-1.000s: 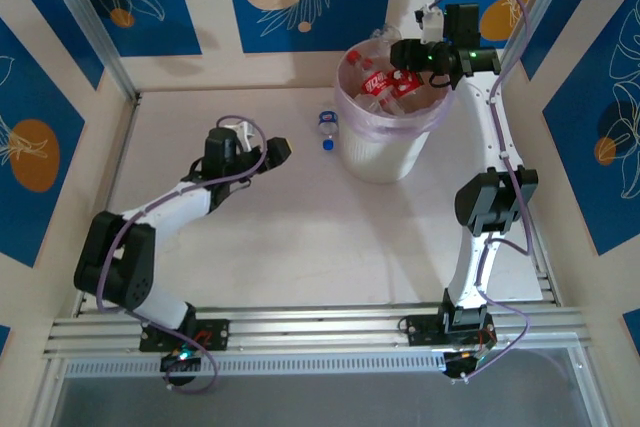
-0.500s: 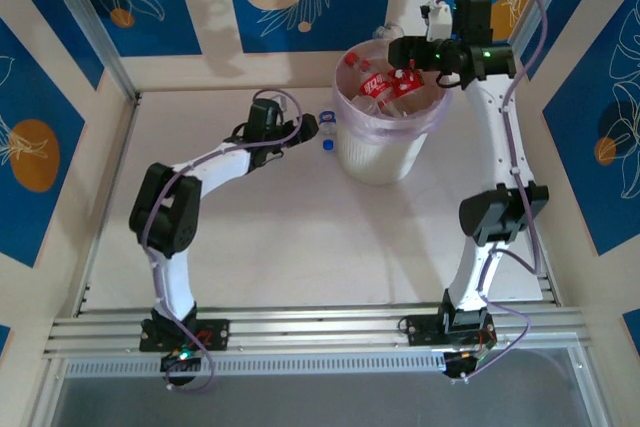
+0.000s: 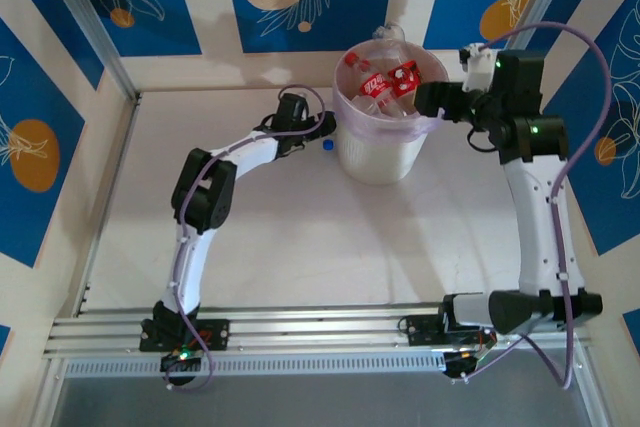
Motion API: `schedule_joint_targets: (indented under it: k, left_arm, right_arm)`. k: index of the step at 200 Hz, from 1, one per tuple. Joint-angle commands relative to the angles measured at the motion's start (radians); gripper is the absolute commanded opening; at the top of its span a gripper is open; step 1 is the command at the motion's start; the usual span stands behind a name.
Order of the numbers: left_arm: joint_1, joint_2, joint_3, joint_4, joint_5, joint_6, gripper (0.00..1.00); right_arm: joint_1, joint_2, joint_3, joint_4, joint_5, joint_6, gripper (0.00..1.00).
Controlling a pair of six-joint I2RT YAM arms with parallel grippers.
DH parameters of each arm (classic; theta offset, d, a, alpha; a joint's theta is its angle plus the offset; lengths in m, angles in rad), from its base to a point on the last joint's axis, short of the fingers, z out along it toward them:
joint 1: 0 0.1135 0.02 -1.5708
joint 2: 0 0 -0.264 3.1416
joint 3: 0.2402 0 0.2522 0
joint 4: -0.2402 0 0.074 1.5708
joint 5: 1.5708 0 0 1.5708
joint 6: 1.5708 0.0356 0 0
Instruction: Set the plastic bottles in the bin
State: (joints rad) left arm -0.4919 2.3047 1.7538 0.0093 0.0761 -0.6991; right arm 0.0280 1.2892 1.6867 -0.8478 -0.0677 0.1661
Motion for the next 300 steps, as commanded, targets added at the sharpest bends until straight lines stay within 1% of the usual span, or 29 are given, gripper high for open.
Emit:
schedule_joint_targets:
  k: [1, 27, 72, 122, 148, 179, 185, 199, 232, 254, 278, 291, 300]
  left_arm:
    - [-0.022, 0.043, 0.058, -0.050, -0.017, 0.003, 0.94]
    - [-0.029, 0.086, 0.095, -0.094, -0.041, -0.002, 0.94]
    - [-0.034, 0.118, 0.113, -0.134, -0.077, -0.006, 0.86]
    - [-0.045, 0.147, 0.145, -0.164, -0.095, -0.016, 0.71]
    - [-0.041, 0.133, 0.132, -0.158, -0.106, -0.010, 0.67]
    - [-0.032, 0.088, 0.092, -0.134, -0.116, -0.001, 0.65]
    - [-0.029, 0.075, 0.080, -0.127, -0.116, 0.000, 0.63]
    - [-0.022, 0.042, 0.043, -0.108, -0.118, 0.008, 0.59]
    - [-0.001, -0.061, -0.061, -0.062, -0.099, 0.032, 0.59]
    - [0.013, -0.162, -0.178, -0.003, -0.074, 0.052, 0.58]
    - [0.040, -0.306, -0.360, 0.113, -0.016, 0.047, 0.57]
    - [0.058, -0.396, -0.471, 0.190, 0.022, 0.029, 0.52]
    - [0.068, -0.463, -0.545, 0.231, 0.042, 0.009, 0.46]
  right_arm:
    - [-0.007, -0.074, -0.079, -0.008, -0.005, 0.062, 0.84]
    - [-0.004, -0.159, -0.186, -0.006, -0.018, 0.094, 0.84]
    - [-0.017, -0.238, -0.291, -0.039, 0.001, 0.081, 0.84]
    - [-0.061, -0.286, -0.327, -0.059, -0.018, 0.063, 0.84]
    - [-0.072, -0.286, -0.334, -0.064, -0.024, 0.059, 0.84]
    - [-0.074, -0.285, -0.331, -0.063, -0.020, 0.056, 0.84]
    - [-0.074, -0.285, -0.330, -0.062, -0.021, 0.056, 0.83]
    - [-0.074, -0.284, -0.327, -0.061, -0.021, 0.057, 0.83]
    - [-0.071, -0.274, -0.326, -0.053, -0.029, 0.062, 0.83]
    - [-0.052, -0.260, -0.301, -0.052, -0.028, 0.064, 0.83]
    - [0.012, -0.244, -0.253, -0.062, 0.034, 0.066, 0.82]
    - [0.053, -0.237, -0.232, -0.066, 0.063, 0.081, 0.82]
    - [0.097, -0.231, -0.218, -0.066, 0.086, 0.095, 0.82]
